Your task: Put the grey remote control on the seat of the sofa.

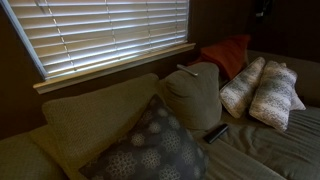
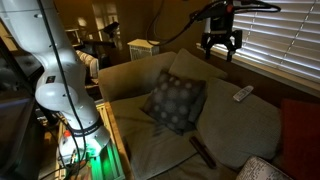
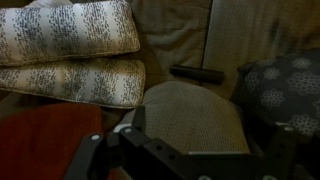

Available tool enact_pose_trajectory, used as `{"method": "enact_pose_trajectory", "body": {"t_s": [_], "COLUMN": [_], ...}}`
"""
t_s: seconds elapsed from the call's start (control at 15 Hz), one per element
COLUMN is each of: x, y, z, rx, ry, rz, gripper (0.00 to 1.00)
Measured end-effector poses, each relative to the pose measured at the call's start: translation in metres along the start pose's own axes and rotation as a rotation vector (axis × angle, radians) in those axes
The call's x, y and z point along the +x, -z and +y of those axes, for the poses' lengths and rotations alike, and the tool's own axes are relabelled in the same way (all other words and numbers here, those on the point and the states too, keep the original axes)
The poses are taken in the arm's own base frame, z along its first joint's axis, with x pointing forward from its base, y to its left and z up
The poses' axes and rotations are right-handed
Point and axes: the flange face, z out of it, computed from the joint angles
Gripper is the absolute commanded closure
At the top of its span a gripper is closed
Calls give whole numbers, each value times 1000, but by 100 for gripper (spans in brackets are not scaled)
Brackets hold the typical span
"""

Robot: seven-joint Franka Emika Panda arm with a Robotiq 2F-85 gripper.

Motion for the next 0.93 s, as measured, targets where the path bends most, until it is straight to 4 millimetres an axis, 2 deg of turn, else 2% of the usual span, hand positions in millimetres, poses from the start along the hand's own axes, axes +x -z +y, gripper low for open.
{"method": "enact_pose_trajectory", "body": {"t_s": [0.47, 0.93], "x": [41, 91], "y": [-15, -19], "z": [-8, 0], "rx": [179, 168], "ry": [55, 32], "rz": [125, 233], "gripper": [0, 0]}}
